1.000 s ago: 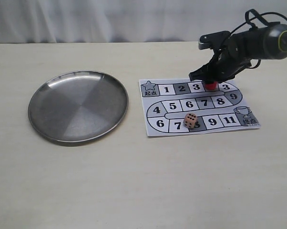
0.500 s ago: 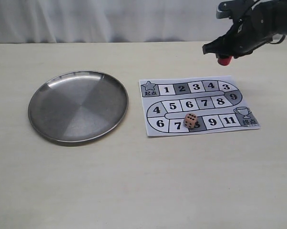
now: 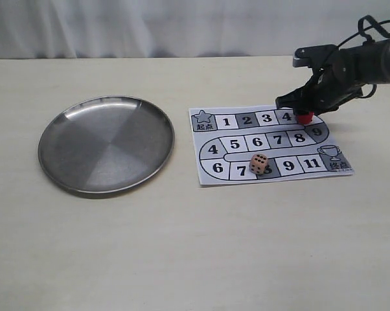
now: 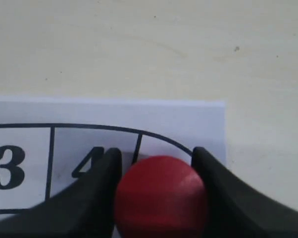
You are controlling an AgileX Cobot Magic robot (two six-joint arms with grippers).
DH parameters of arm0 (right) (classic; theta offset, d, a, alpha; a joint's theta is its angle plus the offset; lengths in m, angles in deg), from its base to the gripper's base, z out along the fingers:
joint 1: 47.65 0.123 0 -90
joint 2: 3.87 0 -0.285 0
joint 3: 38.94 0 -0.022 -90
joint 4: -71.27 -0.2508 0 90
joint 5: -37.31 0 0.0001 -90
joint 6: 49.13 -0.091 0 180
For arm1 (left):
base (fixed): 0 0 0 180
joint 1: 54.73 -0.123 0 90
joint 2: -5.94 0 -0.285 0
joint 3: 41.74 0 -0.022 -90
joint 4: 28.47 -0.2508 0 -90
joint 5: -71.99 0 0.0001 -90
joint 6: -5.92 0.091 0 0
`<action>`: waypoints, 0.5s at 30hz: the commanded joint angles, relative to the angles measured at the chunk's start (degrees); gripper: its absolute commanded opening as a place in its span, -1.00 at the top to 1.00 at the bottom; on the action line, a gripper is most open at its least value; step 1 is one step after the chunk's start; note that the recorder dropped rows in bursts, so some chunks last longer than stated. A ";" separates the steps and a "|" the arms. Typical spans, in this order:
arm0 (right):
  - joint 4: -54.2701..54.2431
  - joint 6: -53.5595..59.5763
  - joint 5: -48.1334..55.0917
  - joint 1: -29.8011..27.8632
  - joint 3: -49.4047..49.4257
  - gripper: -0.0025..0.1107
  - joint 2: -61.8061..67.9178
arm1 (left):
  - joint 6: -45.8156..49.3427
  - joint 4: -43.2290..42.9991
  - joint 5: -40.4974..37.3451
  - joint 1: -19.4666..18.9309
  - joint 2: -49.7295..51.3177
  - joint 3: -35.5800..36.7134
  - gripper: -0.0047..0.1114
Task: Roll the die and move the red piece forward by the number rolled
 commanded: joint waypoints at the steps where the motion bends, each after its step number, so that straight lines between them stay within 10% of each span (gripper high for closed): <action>1: -0.01 0.02 1.76 -0.18 0.35 0.88 1.04 | -0.05 0.11 0.55 0.48 -0.06 0.10 0.92; 15: 0.11 0.02 4.14 -0.18 0.35 0.88 -2.73 | -0.05 0.11 0.55 0.48 -0.06 0.10 0.92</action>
